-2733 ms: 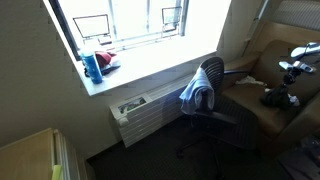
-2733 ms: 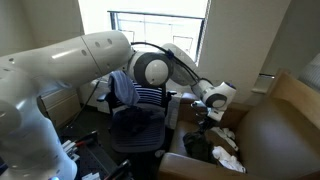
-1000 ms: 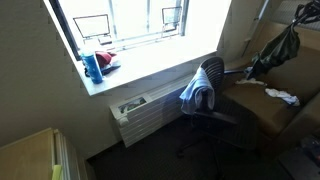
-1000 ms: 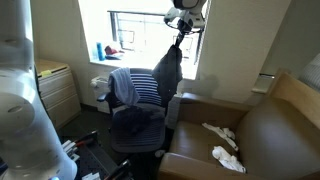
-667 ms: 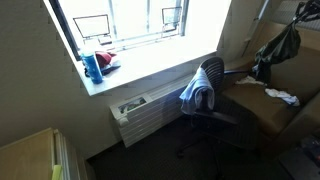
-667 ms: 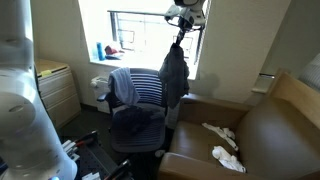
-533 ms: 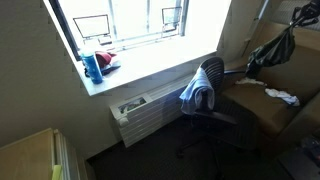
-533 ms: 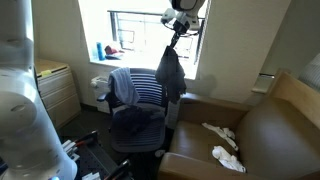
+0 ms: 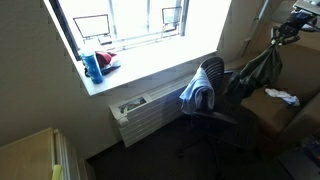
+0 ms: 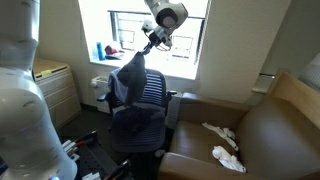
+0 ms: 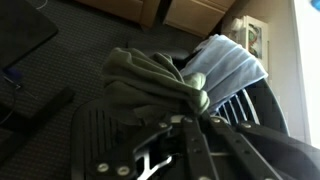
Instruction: Move the black cloth from the brown couch to the black chair then move the blue cloth from the black chair to the brown couch
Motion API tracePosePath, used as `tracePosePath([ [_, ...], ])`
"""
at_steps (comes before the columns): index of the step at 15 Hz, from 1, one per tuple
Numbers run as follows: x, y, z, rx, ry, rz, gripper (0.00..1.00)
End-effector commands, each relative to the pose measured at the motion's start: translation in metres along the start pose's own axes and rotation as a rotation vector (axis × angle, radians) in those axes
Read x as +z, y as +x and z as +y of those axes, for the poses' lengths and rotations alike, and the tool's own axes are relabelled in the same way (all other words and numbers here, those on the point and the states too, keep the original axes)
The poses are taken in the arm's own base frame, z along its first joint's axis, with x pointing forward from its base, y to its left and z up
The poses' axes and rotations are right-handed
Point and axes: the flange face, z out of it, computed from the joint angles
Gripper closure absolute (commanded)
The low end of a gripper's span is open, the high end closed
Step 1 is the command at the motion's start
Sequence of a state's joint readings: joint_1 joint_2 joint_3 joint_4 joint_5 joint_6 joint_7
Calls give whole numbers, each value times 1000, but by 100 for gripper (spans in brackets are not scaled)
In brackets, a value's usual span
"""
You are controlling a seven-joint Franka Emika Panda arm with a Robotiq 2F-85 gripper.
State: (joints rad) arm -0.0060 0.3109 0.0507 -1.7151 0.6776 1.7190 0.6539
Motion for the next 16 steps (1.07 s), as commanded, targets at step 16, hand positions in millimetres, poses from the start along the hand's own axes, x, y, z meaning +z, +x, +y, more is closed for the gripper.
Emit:
tracePosePath([
  [16, 110, 18, -26, -517, 48, 397, 69],
])
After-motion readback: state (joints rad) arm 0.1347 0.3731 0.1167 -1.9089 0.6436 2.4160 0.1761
